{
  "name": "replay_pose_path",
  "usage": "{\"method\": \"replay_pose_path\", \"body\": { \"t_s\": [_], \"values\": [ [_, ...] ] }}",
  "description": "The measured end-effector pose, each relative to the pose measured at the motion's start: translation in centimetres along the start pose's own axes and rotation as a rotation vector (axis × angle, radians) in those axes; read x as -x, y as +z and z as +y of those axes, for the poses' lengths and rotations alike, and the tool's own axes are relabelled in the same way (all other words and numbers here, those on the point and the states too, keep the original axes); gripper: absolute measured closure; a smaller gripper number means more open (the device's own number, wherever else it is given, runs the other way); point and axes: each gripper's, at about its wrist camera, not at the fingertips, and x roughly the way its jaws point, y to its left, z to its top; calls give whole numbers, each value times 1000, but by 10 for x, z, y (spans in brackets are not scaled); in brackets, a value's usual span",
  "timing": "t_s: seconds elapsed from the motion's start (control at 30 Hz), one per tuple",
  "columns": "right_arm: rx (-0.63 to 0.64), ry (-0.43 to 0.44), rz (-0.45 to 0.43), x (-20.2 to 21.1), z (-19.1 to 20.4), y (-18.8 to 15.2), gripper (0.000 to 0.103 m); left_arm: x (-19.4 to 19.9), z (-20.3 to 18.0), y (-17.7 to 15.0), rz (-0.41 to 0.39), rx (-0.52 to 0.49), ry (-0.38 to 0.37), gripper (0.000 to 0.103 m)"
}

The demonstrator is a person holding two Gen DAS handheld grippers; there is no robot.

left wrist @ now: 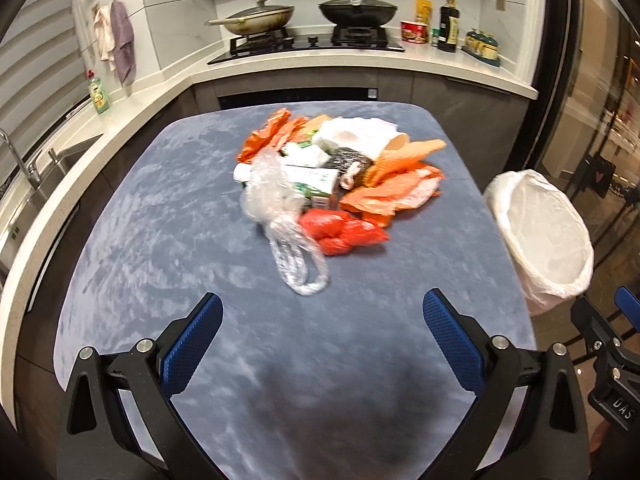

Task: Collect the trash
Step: 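Grasp the clear plastic bag with the left tool while the right tool grasps the red bag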

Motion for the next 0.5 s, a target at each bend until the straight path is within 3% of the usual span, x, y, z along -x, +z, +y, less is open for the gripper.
{"method": "replay_pose_path", "body": {
  "t_s": [0.27,0.5],
  "values": [
    [26,31,20,-39,37,13,7,-47,42,21,32,70,0,7],
    [66,58,54,-75,76,22,7,-95,68,46,76,121,-48,7]
  ]
}}
